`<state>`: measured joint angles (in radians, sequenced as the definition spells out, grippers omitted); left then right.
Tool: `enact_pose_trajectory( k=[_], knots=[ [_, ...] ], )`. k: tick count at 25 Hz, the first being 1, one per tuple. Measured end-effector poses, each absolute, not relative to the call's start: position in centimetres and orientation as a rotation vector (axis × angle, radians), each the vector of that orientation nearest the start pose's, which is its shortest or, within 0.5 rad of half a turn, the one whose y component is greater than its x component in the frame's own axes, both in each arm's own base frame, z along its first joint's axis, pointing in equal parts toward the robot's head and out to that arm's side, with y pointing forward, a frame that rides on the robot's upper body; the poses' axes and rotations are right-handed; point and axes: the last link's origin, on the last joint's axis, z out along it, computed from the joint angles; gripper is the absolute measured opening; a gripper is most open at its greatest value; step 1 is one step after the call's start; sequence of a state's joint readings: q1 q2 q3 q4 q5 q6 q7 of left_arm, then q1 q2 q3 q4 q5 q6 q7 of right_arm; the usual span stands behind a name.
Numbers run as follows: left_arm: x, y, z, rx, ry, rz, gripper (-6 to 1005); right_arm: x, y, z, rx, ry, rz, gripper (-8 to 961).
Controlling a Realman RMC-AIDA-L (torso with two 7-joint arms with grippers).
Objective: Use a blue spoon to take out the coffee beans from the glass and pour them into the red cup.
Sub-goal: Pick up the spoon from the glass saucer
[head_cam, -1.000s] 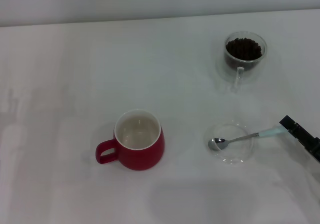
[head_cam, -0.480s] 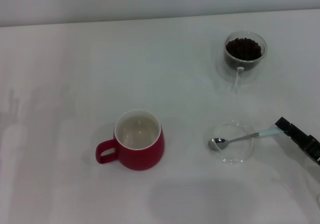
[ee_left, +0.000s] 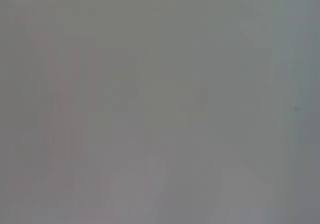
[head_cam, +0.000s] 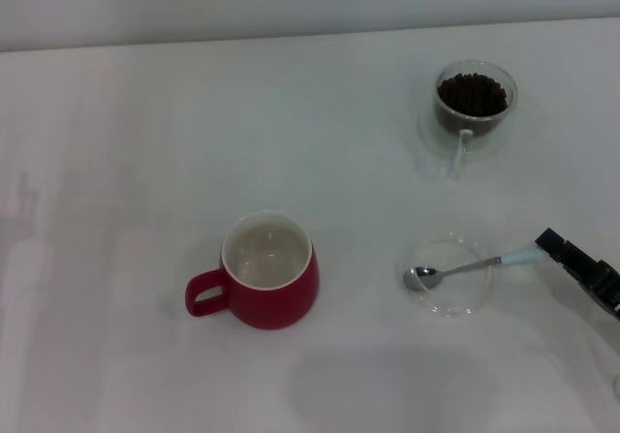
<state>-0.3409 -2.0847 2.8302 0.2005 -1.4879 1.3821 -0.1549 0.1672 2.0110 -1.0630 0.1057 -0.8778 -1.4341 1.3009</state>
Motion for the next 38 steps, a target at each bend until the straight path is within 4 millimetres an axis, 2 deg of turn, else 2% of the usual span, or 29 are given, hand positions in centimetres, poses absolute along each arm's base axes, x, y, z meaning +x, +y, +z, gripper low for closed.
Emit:
enact_pose_trajectory(
  k=[3, 17, 38],
  knots=[
    [-34.14, 28.36, -0.94, -1.421, -0.598, -0.802, 665, 39.55, 18.03, -2.69, -1.518, 1.624, 1.165, 322],
    [-34.07, 28.56, -0.84, -1.418, -0.595, -0.804, 666, 39.37, 18.24, -2.70, -1.508, 1.663, 1.192, 204],
    [-33.92, 28.90, -0.69, -1.419, -0.584, -0.806, 665, 39.10, 18.48, -2.36, -1.501, 1.671, 1.235, 160]
  ],
)
